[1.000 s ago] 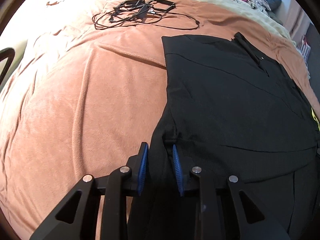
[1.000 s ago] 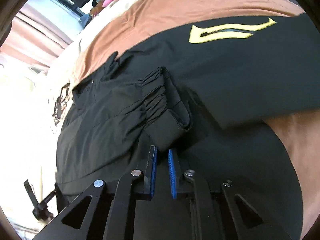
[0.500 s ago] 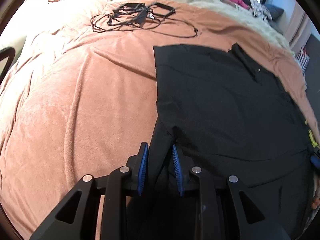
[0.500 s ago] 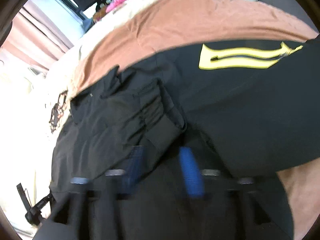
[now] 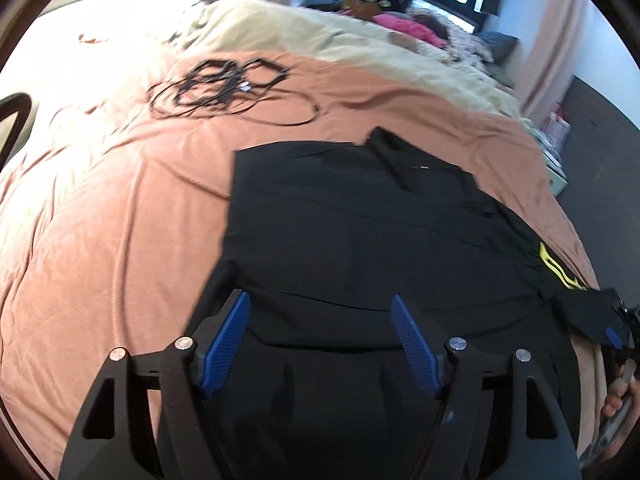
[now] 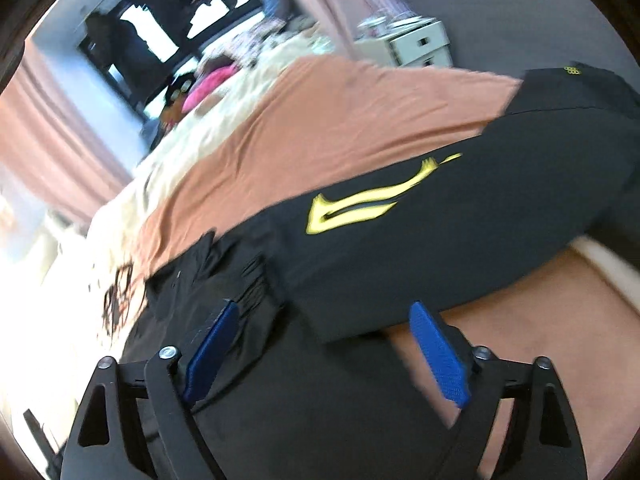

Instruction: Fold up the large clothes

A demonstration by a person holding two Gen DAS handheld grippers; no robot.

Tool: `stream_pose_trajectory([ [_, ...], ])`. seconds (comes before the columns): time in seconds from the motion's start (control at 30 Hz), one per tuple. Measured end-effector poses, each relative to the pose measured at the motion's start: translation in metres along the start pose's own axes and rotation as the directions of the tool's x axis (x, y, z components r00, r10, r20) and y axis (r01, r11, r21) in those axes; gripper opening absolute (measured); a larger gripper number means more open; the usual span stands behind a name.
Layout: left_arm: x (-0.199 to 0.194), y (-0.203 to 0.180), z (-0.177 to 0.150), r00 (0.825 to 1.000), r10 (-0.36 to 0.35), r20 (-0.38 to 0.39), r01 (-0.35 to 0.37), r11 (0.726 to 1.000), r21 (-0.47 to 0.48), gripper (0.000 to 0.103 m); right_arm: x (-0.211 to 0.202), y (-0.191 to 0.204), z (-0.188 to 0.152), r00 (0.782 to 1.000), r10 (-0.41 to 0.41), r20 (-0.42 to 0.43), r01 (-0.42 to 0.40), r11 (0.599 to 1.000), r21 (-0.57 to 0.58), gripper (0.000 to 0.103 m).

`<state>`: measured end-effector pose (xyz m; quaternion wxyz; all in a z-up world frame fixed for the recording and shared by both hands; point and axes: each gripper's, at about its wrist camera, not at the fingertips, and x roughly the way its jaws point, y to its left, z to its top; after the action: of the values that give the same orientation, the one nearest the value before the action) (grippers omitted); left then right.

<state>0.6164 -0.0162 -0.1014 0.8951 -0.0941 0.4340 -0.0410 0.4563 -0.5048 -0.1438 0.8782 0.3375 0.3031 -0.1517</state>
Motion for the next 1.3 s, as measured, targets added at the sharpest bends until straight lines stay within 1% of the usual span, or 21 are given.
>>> stream_pose_trajectory([
  [0.03, -0.002, -0.006, 0.0, 1.0, -0.006, 0.004, 0.006, 1.0, 0.009, 0.074, -0.007, -0.01, 0.004, 1.0, -0.006, 0.011, 0.006, 1.0, 0.02, 0.074],
  [0.07, -0.005, -0.013, -0.001, 1.0, -0.014, 0.009, 0.014, 1.0, 0.017, 0.074, -0.012, -0.018, 0.007, 1.0, -0.014, 0.022, 0.013, 0.999, 0.039, 0.07],
  [0.23, -0.007, -0.034, -0.005, 0.999, -0.04, 0.014, 0.039, 0.999, 0.035, 0.074, -0.032, -0.065, 0.024, 0.995, -0.047, 0.088, 0.034, 0.989, 0.146, 0.066],
  [0.37, -0.003, -0.046, -0.008, 0.999, -0.039, 0.021, 0.038, 0.998, 0.048, 0.074, -0.043, -0.092, 0.032, 0.988, -0.079, 0.131, 0.052, 0.978, 0.201, 0.058],
  [0.6, 0.007, -0.061, -0.011, 0.999, -0.037, 0.018, 0.036, 0.997, 0.075, 0.074, -0.054, -0.138, 0.046, 0.977, -0.126, 0.174, 0.071, 0.953, 0.295, 0.057],
  [0.67, 0.008, -0.063, -0.013, 0.999, -0.04, 0.018, 0.038, 0.996, 0.079, 0.074, -0.057, -0.149, 0.048, 0.974, -0.138, 0.181, 0.075, 0.945, 0.318, 0.055],
  [0.8, 0.014, -0.066, -0.014, 0.999, -0.034, 0.017, 0.032, 0.995, 0.094, 0.074, -0.056, -0.163, 0.052, 0.968, -0.17, 0.187, 0.098, 0.935, 0.341, 0.054],
  [0.9, 0.023, -0.067, -0.016, 1.0, -0.027, 0.0, 0.026, 0.995, 0.094, 0.074, -0.05, -0.169, 0.056, 0.965, -0.195, 0.175, 0.126, 0.931, 0.343, 0.048],
  [0.97, 0.029, -0.068, -0.017, 1.0, -0.019, -0.011, 0.02, 0.995, 0.098, 0.074, -0.046, -0.176, 0.057, 0.966, -0.198, 0.164, 0.129, 0.925, 0.356, 0.042],
  [1.03, 0.035, -0.068, -0.018, 1.0, -0.012, -0.02, 0.014, 0.995, 0.1, 0.074, -0.04, -0.183, 0.061, 0.968, -0.193, 0.16, 0.122, 0.92, 0.372, 0.04],
  [1.1, 0.04, -0.067, -0.019, 1.0, -0.008, -0.028, 0.011, 0.995, 0.102, 0.074, -0.032, -0.189, 0.064, 0.97, -0.182, 0.163, 0.108, 0.917, 0.383, 0.036],
  [1.13, 0.041, -0.067, -0.019, 1.0, -0.005, -0.029, 0.008, 0.995, 0.104, 0.074, -0.027, -0.19, 0.066, 0.968, -0.188, 0.166, 0.113, 0.918, 0.381, 0.028],
  [1.17, 0.043, -0.067, -0.02, 0.999, -0.001, -0.032, 0.005, 0.994, 0.106, 0.074, -0.025, -0.191, 0.067, 0.967, -0.189, 0.169, 0.113, 0.918, 0.379, 0.019],
  [1.2, 0.046, -0.066, -0.021, 0.999, 0.002, -0.037, 0.002, 0.994, 0.111, 0.074, -0.024, -0.192, 0.067, 0.967, -0.183, 0.178, 0.103, 0.919, 0.381, 0.013],
  [1.27, 0.051, -0.065, -0.022, 0.999, 0.012, -0.047, -0.006, 0.993, 0.116, 0.074, -0.027, -0.19, 0.066, 0.966, -0.166, 0.197, 0.081, 0.922, 0.379, 0.007],
  [1.3, 0.054, -0.065, -0.023, 0.998, 0.02, -0.053, -0.014, 0.993, 0.115, 0.074, -0.031, -0.186, 0.067, 0.965, -0.149, 0.217, 0.061, 0.928, 0.367, 0.006],
])
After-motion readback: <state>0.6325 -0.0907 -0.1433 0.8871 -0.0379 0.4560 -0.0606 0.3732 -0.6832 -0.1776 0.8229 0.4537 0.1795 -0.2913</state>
